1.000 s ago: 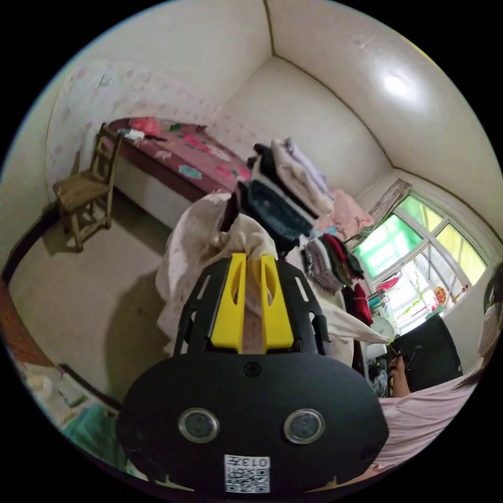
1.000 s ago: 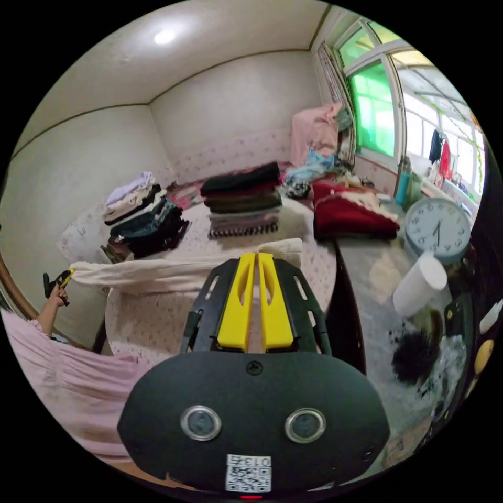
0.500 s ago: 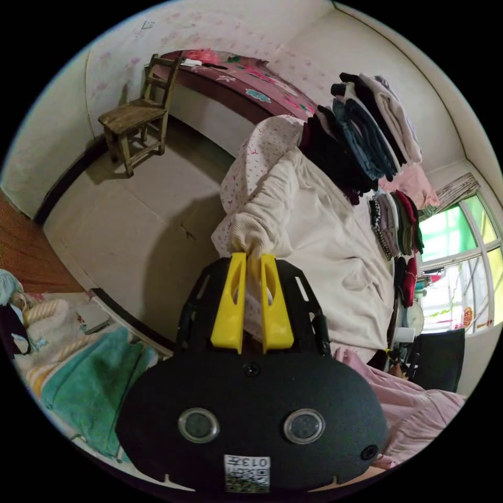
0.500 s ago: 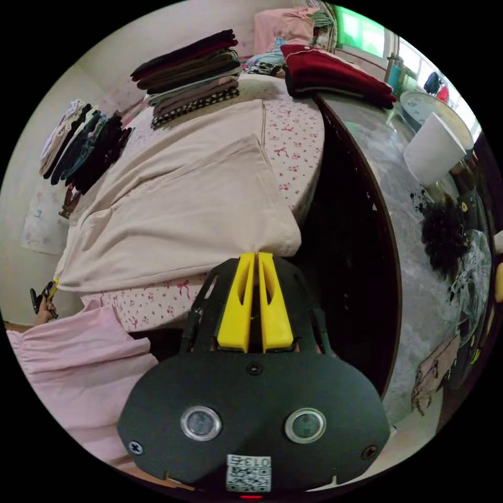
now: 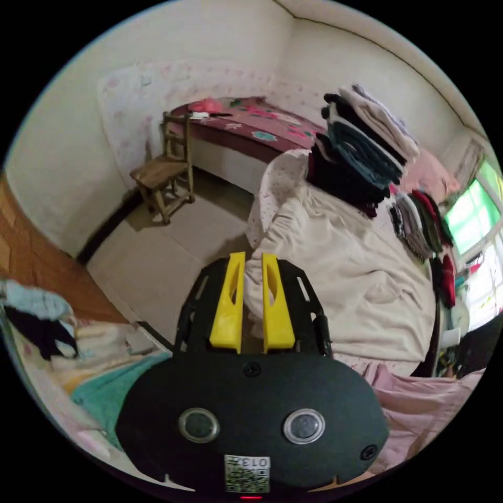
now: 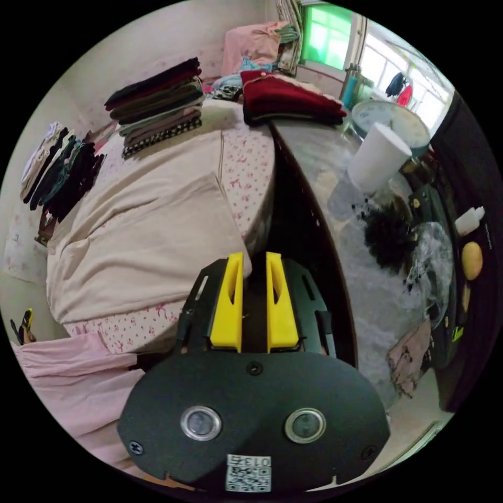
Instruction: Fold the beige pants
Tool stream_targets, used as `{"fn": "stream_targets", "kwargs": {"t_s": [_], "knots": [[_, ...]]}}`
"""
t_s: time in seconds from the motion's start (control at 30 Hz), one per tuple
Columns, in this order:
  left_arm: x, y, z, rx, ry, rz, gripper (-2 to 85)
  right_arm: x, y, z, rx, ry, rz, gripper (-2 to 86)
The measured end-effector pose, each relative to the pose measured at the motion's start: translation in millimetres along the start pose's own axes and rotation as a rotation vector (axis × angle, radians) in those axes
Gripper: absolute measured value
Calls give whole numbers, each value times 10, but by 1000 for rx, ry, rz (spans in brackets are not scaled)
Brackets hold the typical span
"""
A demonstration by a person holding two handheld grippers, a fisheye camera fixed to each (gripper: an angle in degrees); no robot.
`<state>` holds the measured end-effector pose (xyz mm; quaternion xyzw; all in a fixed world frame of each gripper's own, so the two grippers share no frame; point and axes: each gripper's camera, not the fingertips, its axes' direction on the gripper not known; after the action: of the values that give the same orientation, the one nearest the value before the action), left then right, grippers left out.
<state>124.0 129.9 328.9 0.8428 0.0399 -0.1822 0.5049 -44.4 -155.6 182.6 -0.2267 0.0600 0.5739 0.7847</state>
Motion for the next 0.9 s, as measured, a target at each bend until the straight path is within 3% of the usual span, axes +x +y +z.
{"fn": "stream_targets", "kwargs": {"t_s": [0.17,0.47,0.7,0.8,0.9], "knots": [[1697,-746,848,-156,49,420,64,-267,-863,245,43,-44,-87,80],[4785,-1412,2319,-232,-31,1047,90,-787,-2586,1051,31,-81,-177,96],[5924,-1350,3014,-323,-18,1309,119,-931,-3230,1709,-78,-89,-229,112],[6160,-1301,3296,-382,-62,1363,77,-1000,-3314,1880,-89,-70,-249,104],[6321,-1348,3456,-442,24,1350,20,-1067,-3325,1994,-85,-53,-266,62]]}}
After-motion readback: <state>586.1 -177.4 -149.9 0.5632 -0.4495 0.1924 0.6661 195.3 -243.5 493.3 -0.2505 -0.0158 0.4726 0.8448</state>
